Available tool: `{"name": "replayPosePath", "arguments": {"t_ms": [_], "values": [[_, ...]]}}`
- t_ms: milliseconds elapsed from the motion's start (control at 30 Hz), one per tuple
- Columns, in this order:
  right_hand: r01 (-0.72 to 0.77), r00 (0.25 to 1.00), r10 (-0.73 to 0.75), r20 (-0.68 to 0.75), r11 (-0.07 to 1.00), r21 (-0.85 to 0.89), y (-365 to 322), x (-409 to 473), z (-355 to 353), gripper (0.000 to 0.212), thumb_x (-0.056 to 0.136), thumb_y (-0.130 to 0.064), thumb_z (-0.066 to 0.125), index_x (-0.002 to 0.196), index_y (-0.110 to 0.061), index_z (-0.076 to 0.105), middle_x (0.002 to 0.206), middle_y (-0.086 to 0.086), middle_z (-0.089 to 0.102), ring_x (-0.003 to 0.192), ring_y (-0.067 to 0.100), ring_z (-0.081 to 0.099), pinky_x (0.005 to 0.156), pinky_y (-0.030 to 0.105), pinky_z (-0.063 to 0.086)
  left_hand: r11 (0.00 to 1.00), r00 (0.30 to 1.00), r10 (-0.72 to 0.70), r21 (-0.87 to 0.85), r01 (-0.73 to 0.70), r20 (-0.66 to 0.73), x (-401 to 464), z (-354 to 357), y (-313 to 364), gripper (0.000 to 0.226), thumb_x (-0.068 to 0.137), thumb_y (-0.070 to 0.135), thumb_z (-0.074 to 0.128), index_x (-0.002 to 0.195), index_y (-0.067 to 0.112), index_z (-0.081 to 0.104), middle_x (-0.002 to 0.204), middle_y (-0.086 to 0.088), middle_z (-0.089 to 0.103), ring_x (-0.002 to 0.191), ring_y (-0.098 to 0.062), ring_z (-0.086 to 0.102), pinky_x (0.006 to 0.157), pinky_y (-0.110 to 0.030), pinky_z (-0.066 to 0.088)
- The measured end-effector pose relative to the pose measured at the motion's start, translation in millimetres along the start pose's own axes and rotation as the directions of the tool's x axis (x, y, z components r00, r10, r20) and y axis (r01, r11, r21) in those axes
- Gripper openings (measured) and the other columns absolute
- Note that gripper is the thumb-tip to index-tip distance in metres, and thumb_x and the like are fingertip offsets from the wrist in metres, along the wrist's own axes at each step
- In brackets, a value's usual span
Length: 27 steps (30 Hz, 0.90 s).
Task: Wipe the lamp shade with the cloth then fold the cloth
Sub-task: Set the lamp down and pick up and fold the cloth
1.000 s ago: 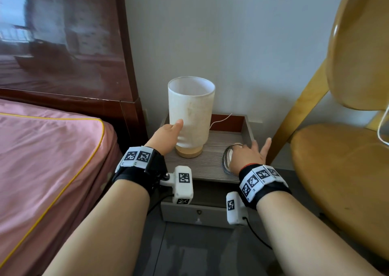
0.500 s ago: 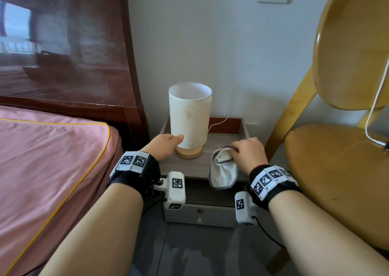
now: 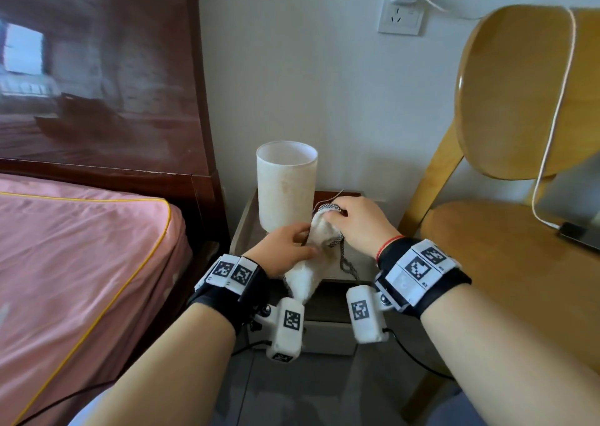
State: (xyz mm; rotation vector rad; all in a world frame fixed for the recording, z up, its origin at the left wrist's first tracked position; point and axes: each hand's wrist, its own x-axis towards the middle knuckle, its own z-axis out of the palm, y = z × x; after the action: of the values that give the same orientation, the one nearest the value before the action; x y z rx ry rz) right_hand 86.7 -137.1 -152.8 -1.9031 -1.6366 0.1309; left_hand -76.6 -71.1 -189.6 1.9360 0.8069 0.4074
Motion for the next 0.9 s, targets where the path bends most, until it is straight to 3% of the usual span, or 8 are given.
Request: {"name": "replayPosePath", "arguments": {"t_ms": [133, 267, 400, 500, 567, 700, 833, 900], "values": [[-0.086, 0.996, 0.086, 0.01, 0.981, 0.173, 3.5, -7.3, 2.4, 0.036, 0.089, -0.02, 0.054, 0.056, -0.017, 0.04, 0.054, -0.004, 0.04, 0.052, 0.013, 0.037, 0.05, 0.028, 0.026, 0.997, 0.999, 0.034, -0.062, -0.034, -0.005, -2.0, 12.0, 2.4, 0.033, 0.084, 0.011, 0.067, 0.116, 0.015, 0.062, 0.108, -0.008, 0.071, 0.103, -0.022, 0.066, 0.093, -0.035, 0.052], [-0.16, 0.987, 0.152, 0.052, 0.918, 0.363, -0.8, -11.0, 2.7, 0.031, 0.088, -0.022, 0.056, 0.059, -0.02, 0.048, 0.059, -0.007, 0.05, 0.057, 0.009, 0.045, 0.055, 0.028, 0.033, 0.967, 0.999, 0.036, -0.251, -0.035, 0.001, -3.2, 14.6, 4.3, 0.037, 0.081, 0.005, 0.069, 0.117, 0.014, 0.063, 0.113, -0.008, 0.071, 0.109, -0.021, 0.065, 0.1, -0.034, 0.048], [-0.205, 0.978, 0.169, 0.125, 0.893, 0.4, -4.6, -10.7, 2.3, 0.029, 0.089, -0.035, 0.057, 0.066, -0.019, 0.059, 0.065, -0.004, 0.06, 0.062, 0.01, 0.054, 0.06, 0.029, 0.04, 0.862, 1.0, 0.012, -0.507, 0.0, 0.02, -3.8, 8.7, 4.4, 0.042, 0.08, 0.001, 0.068, 0.122, 0.005, 0.062, 0.12, -0.019, 0.067, 0.113, -0.032, 0.063, 0.099, -0.041, 0.049], [-0.258, 0.965, 0.208, 0.162, 0.866, 0.427, -0.5, -9.5, 2.8, 0.039, 0.088, -0.043, 0.057, 0.081, -0.006, 0.068, 0.083, 0.013, 0.072, 0.074, 0.023, 0.065, 0.07, 0.032, 0.047, 0.83, 0.999, -0.048, -0.556, 0.054, 0.026, -4.0, 3.0, 6.3, 0.044, 0.075, 0.012, 0.074, 0.117, 0.004, 0.064, 0.114, -0.02, 0.069, 0.105, -0.033, 0.066, 0.096, -0.044, 0.05], [-0.326, 0.942, 0.258, 0.213, 0.848, 0.417, 2.8, -9.3, 3.8, 0.055, 0.084, -0.056, 0.054, 0.098, -0.005, 0.069, 0.103, 0.018, 0.07, 0.095, 0.032, 0.066, 0.088, 0.04, 0.05, 0.815, 0.992, -0.123, -0.57, 0.105, 0.007, -4.1, -1.1, 6.4, 0.044, 0.072, 0.017, 0.079, 0.112, 0.002, 0.067, 0.109, -0.019, 0.071, 0.098, -0.032, 0.068, 0.092, -0.044, 0.052], [-0.459, 0.871, 0.281, 0.402, 0.757, 0.465, 7.1, -9.7, 2.3, 0.064, 0.066, -0.076, 0.06, 0.102, -0.024, 0.075, 0.098, 0.002, 0.076, 0.099, 0.021, 0.068, 0.101, 0.044, 0.046, 0.684, 0.957, -0.274, -0.719, 0.123, -0.097, -3.8, -12.4, 7.3, 0.039, 0.076, 0.012, 0.075, 0.111, -0.002, 0.066, 0.114, -0.027, 0.067, 0.104, -0.041, 0.066, 0.094, -0.056, 0.051], [-0.443, 0.856, 0.166, 0.49, 0.726, 0.526, 14.5, -12.7, 3.4, 0.067, 0.054, -0.063, 0.078, 0.099, -0.013, 0.074, 0.102, 0.009, 0.075, 0.104, 0.028, 0.068, 0.103, 0.047, 0.046, 0.594, 0.948, -0.296, -0.8, 0.083, -0.121, -3.2, -20.6, 8.4, 0.054, 0.078, 0.006, 0.069, 0.126, -0.01, 0.05, 0.125, -0.032, 0.057, 0.105, -0.044, 0.062, 0.093, -0.06, 0.049], [-0.426, 0.844, 0.134, 0.52, 0.755, 0.498, 16.1, -12.9, 4.5, 0.053, 0.063, -0.044, 0.083, 0.1, -0.008, 0.072, 0.106, 0.014, 0.073, 0.107, 0.033, 0.066, 0.103, 0.05, 0.045, 0.555, 0.932, -0.34, -0.827, 0.093, -0.123, -3.4, -23.7, 6.0, 0.051, 0.077, 0.008, 0.069, 0.123, -0.008, 0.053, 0.121, -0.03, 0.06, 0.105, -0.042, 0.063, 0.093, -0.062, 0.047]]}}
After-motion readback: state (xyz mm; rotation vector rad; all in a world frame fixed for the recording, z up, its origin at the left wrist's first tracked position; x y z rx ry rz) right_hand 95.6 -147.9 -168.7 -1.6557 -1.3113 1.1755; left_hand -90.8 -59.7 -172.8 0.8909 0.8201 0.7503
